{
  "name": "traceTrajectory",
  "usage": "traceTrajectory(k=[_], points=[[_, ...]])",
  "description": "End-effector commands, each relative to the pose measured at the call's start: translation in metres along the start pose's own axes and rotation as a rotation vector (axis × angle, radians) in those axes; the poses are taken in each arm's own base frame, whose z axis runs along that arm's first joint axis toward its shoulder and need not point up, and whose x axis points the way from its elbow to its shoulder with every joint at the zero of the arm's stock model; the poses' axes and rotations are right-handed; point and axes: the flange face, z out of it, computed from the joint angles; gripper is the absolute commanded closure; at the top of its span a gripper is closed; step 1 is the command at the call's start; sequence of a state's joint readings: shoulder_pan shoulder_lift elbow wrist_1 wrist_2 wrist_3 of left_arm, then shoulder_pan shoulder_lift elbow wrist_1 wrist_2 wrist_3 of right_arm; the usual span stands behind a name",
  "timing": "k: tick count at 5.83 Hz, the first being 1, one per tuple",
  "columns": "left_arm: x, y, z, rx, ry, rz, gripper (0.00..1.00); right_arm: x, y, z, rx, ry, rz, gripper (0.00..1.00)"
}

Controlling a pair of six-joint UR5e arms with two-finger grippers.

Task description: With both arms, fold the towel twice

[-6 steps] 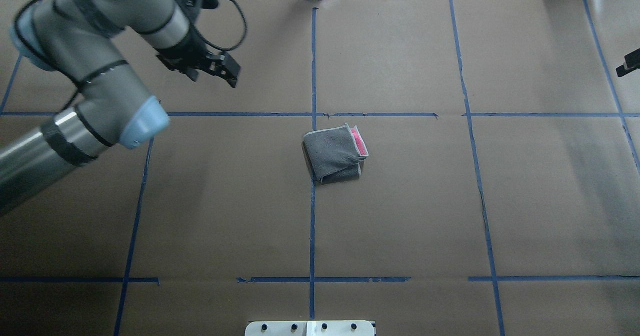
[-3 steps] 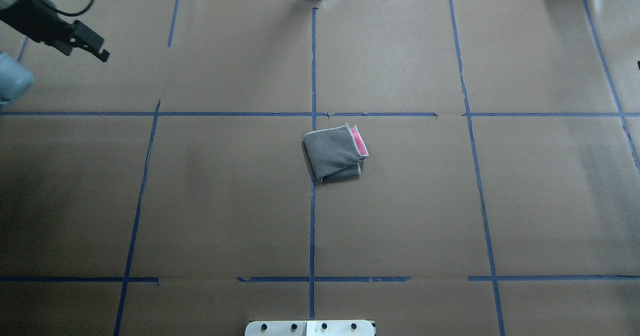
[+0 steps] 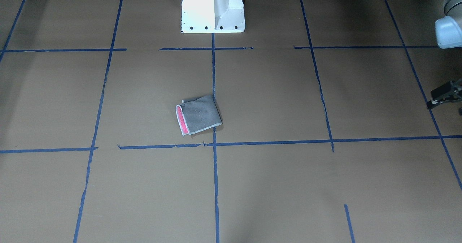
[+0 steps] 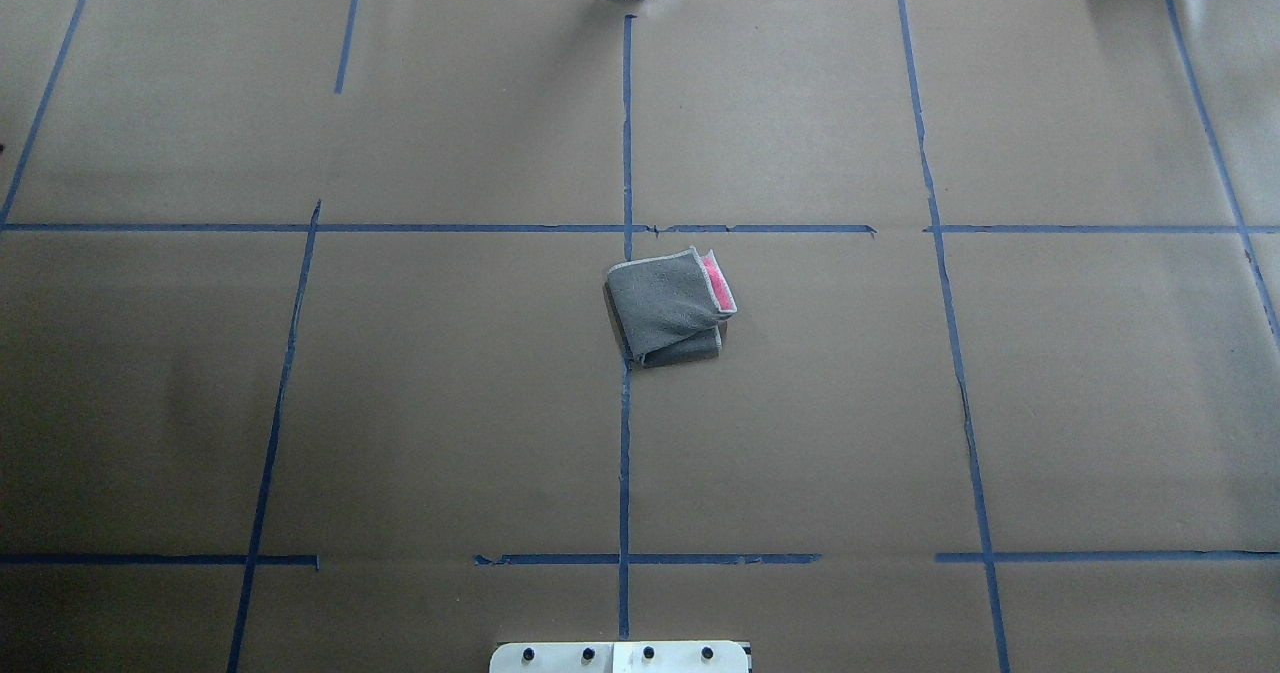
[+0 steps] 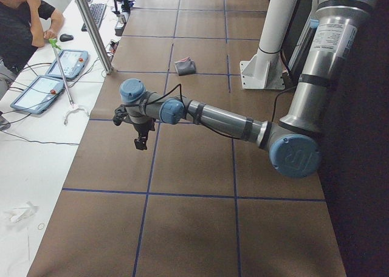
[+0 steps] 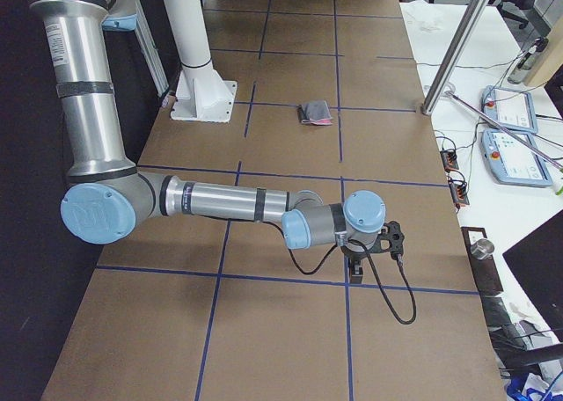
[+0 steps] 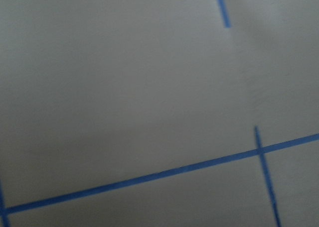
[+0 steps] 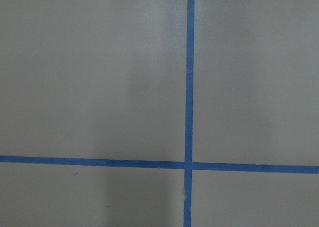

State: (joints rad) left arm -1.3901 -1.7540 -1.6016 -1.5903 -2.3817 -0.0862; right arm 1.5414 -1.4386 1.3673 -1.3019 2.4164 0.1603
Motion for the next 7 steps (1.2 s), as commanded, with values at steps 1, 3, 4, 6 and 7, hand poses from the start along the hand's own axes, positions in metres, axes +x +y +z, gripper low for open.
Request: traceTrajectory(k=[1, 3, 4, 6, 7], points=[[-0.074, 0.062, 0.004, -0.024, -0.022, 0.022, 0.0, 0.006, 0.005, 0.004, -0.011, 0.007, 0.011, 0.0], [-0.138, 0.119, 0.014, -0.051, -0.026, -0.099, 0.0, 0.012, 0.008, 0.009, -0.048, 0.014, 0.054, 0.0], [-0.152, 0.139, 0.026, -0.075, -0.025, -0.135, 0.0, 0.017, 0.015, 0.012, -0.055, 0.017, 0.062, 0.0], [-0.166, 0.173, 0.016, -0.058, -0.045, -0.22, 0.0, 0.029, 0.04, 0.019, -0.072, 0.02, 0.079, 0.0], [-0.166, 0.175, 0.016, -0.059, -0.052, -0.237, 0.0, 0.034, 0.053, 0.021, -0.078, 0.02, 0.071, 0.0]])
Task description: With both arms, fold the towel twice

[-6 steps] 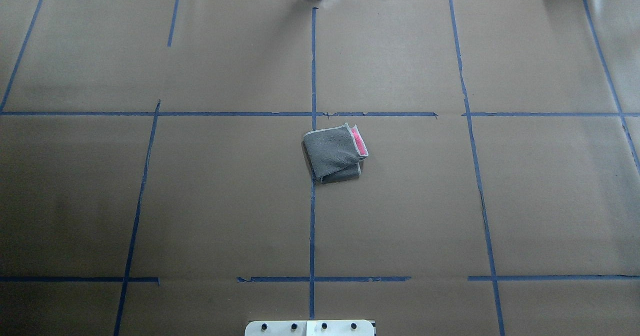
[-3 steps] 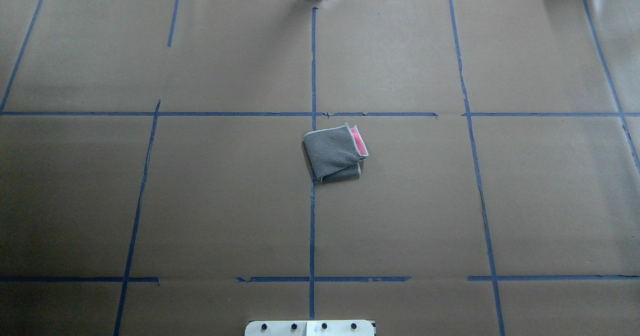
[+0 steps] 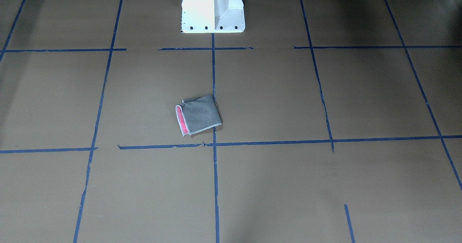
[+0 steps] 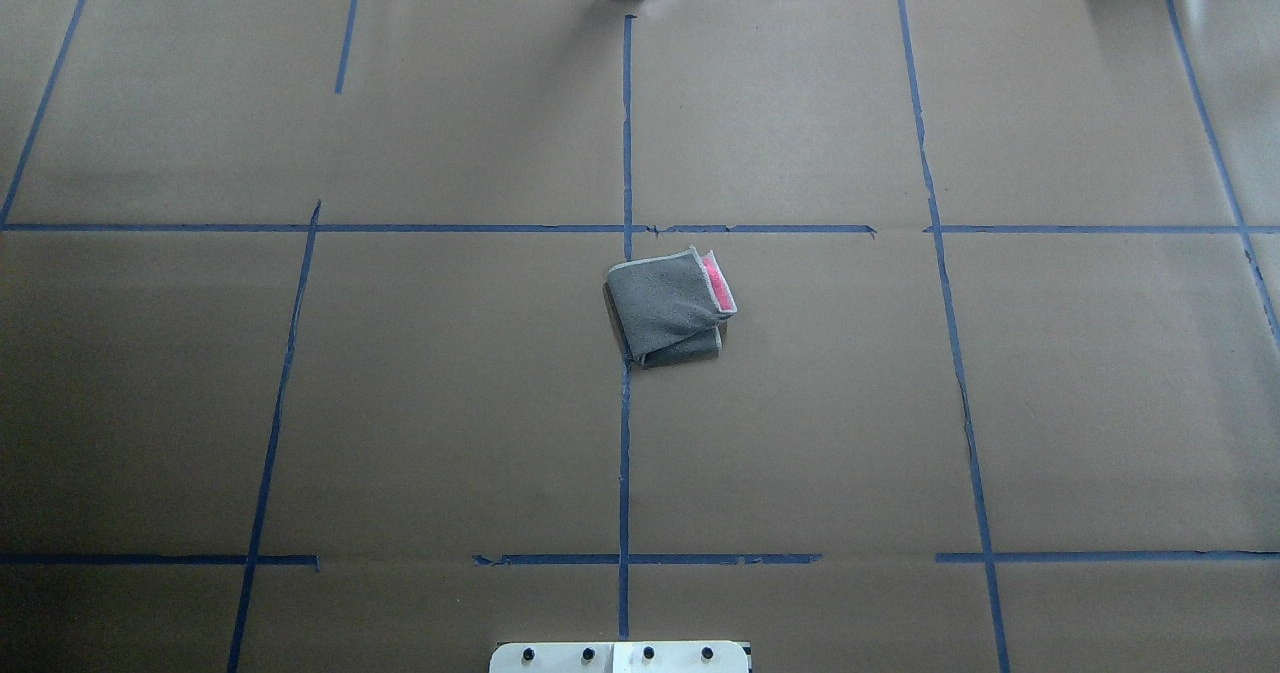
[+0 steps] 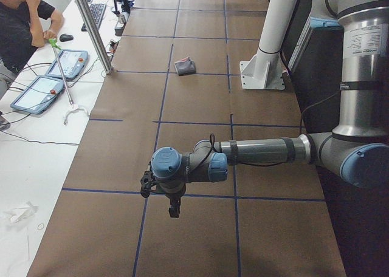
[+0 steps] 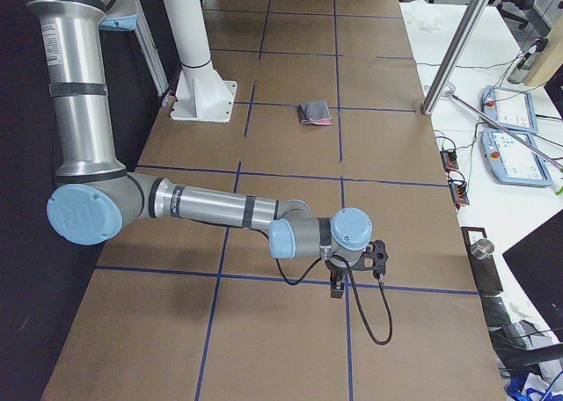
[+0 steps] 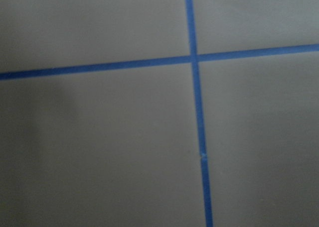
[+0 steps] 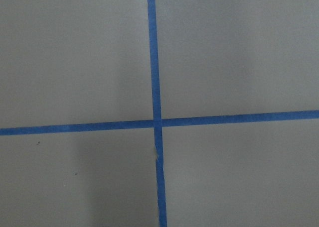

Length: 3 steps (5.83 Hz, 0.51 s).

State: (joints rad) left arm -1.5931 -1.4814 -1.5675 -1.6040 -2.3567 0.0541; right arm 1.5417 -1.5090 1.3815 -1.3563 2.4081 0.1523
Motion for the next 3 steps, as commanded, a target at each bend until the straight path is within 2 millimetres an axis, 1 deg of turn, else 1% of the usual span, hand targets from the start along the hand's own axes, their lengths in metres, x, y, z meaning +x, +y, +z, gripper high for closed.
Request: traceTrajectory(k=[1, 2, 3], points=[[-0.003, 0.006, -0.001, 0.001, -0.014, -0.027, 0.0, 0.016, 0.037, 0.009, -0.02, 0.005, -0.039, 0.0], [0.001, 0.002, -0.005, 0.011, -0.014, -0.038, 0.0, 0.02, 0.057, 0.008, -0.016, 0.029, -0.057, 0.0], [0.004, -0.002, -0.007, 0.014, -0.015, -0.037, 0.0, 0.01, 0.049, 0.001, -0.001, 0.037, -0.076, 0.0]])
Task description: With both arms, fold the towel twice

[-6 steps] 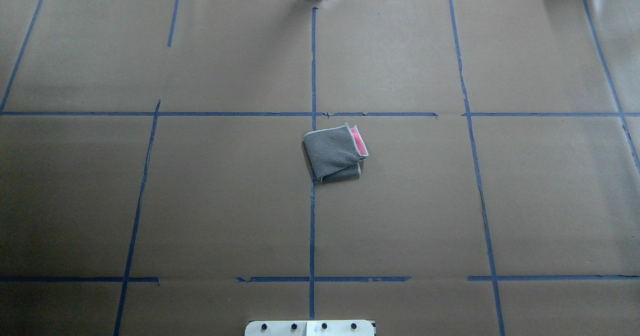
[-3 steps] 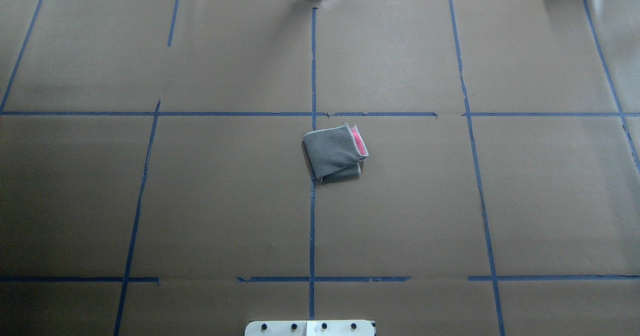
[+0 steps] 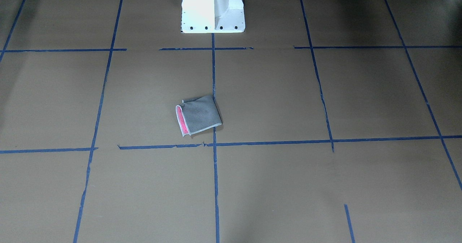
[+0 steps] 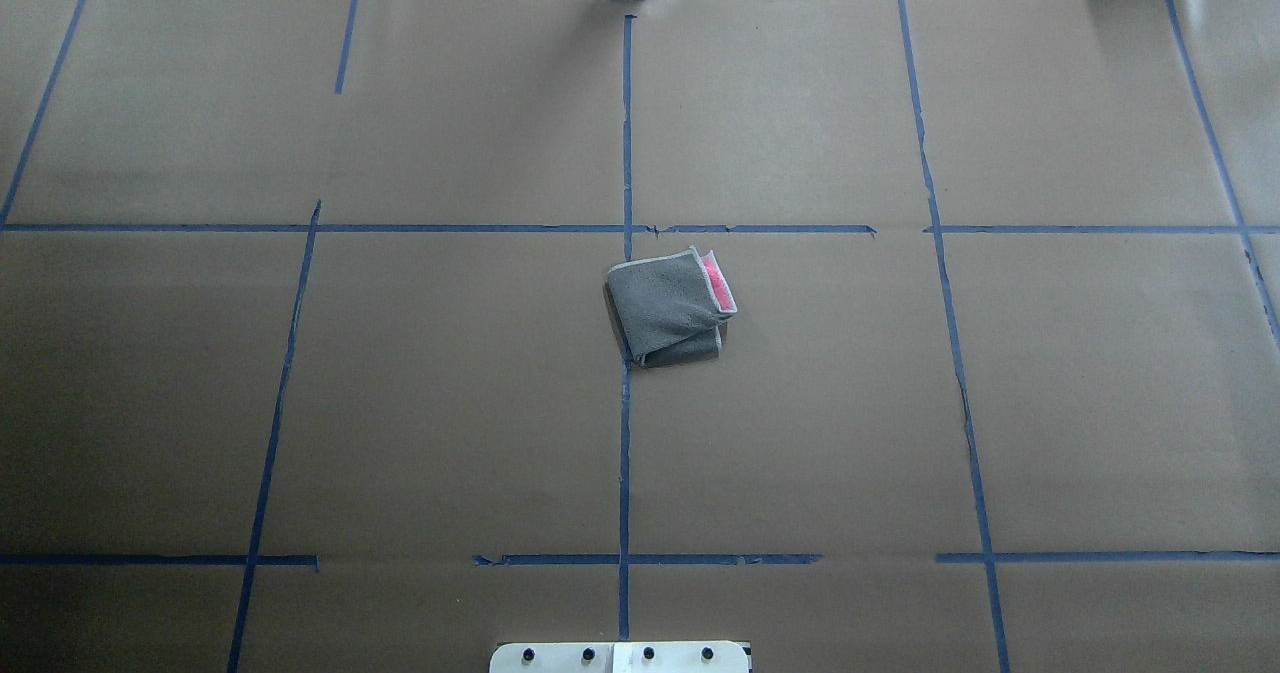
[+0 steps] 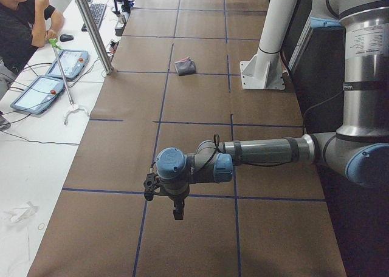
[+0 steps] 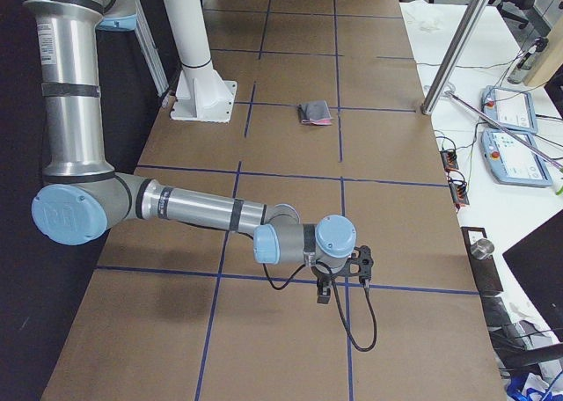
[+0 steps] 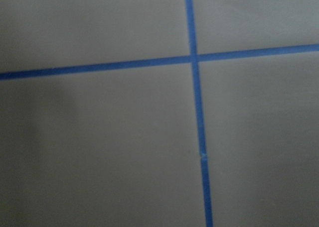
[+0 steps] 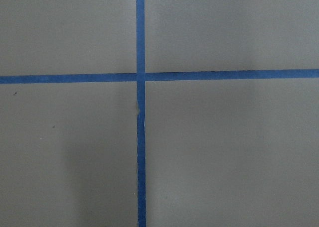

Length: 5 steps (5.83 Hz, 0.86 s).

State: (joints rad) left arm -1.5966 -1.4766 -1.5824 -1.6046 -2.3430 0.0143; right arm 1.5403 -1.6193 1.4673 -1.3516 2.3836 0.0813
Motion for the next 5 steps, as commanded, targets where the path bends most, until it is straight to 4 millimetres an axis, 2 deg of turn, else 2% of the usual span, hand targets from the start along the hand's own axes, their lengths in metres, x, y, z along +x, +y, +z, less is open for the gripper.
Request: traceTrajectory(k=[1, 2, 3, 5], points=[[0.008, -0.008, -0.008, 0.016, -0.001, 0.006, 0.0, -0.04, -0.013, -0.012, 0.029, 0.055, -0.085, 0.0], [0.009, -0.009, -0.009, 0.018, 0.001, 0.006, 0.0, -0.045, -0.011, -0.011, 0.025, 0.067, -0.085, 0.0], [0.006, -0.009, -0.005, 0.01, 0.001, -0.002, 0.0, -0.043, -0.008, -0.011, -0.029, 0.079, -0.013, 0.0], [0.011, -0.01, -0.011, 0.022, 0.001, 0.012, 0.0, -0.047, -0.003, -0.014, -0.029, 0.065, -0.014, 0.0]])
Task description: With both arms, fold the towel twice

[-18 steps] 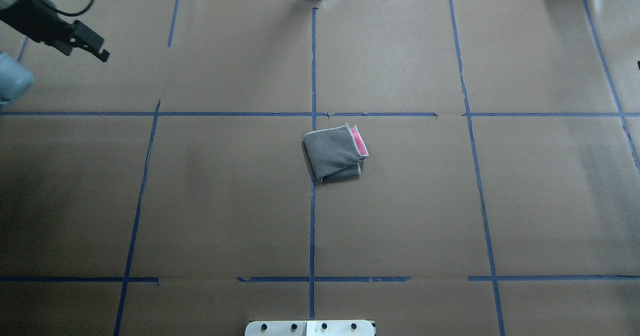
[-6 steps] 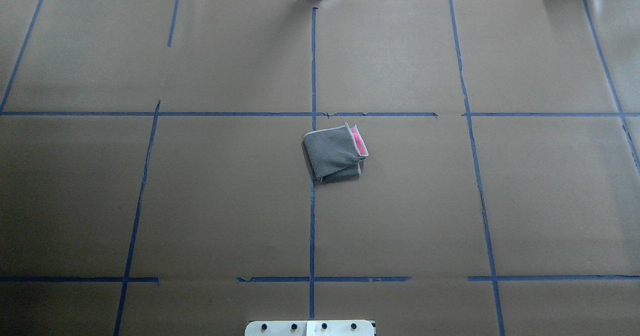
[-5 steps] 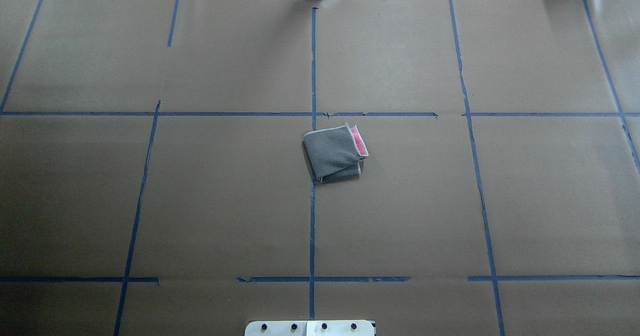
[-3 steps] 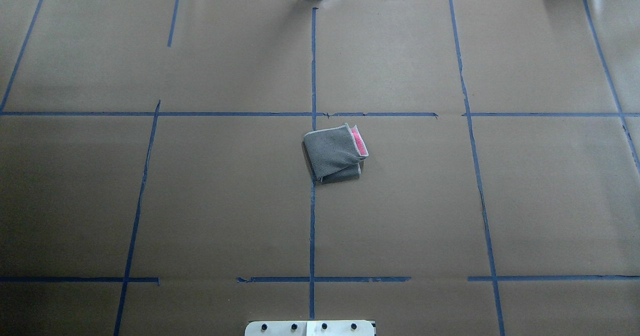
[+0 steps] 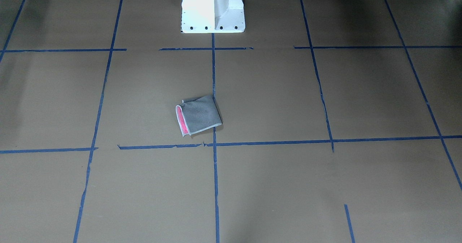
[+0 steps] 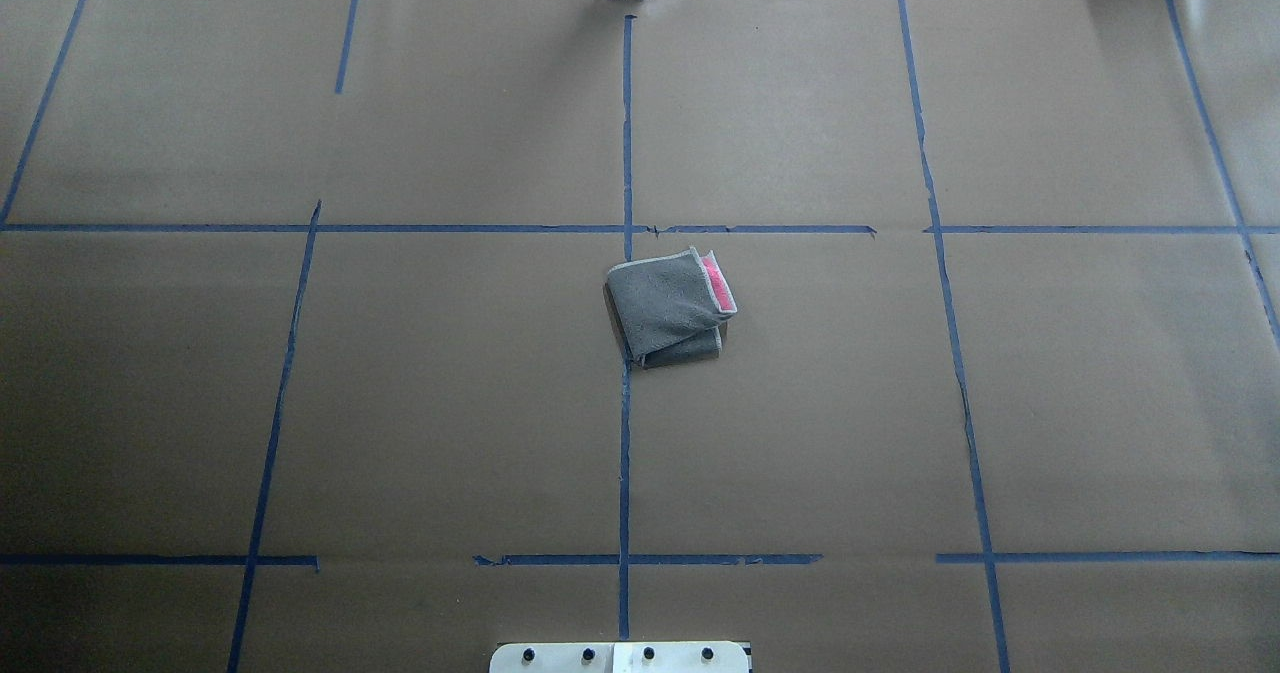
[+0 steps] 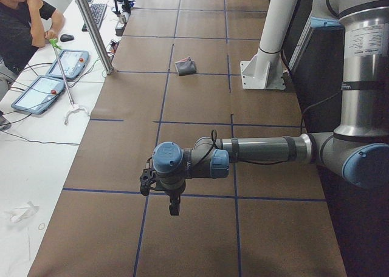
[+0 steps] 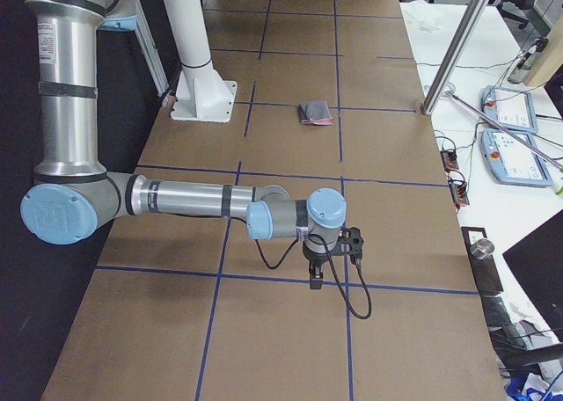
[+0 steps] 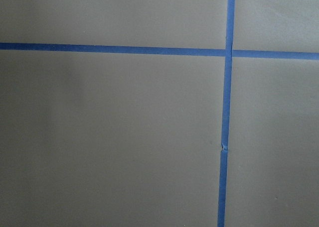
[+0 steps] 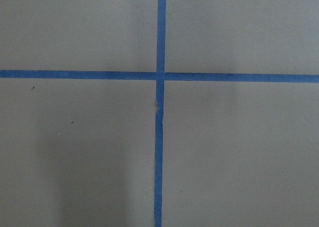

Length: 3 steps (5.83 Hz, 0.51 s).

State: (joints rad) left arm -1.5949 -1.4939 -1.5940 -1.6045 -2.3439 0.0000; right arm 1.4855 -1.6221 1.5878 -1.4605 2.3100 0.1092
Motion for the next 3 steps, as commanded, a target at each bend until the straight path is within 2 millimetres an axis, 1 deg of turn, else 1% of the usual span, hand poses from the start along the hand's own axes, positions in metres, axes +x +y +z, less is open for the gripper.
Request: traceTrajectory(k=[1, 2, 3], points=[[0.0018, -0.0012, -0.0013, 0.003, -0.002, 0.01, 0.0, -0.0034, 0.003, -0.0028, -0.002, -0.008, 0.001, 0.0], [-0.0009, -0.0007, 0.0013, -0.002, -0.003, 0.007, 0.0, -0.004, 0.0029, -0.0034, -0.001, -0.008, 0.0, 0.0], [-0.003, -0.0043, 0.0006, 0.001, -0.03, 0.009, 0.0, -0.0052, 0.002, -0.0044, 0.001, -0.01, -0.002, 0.0]])
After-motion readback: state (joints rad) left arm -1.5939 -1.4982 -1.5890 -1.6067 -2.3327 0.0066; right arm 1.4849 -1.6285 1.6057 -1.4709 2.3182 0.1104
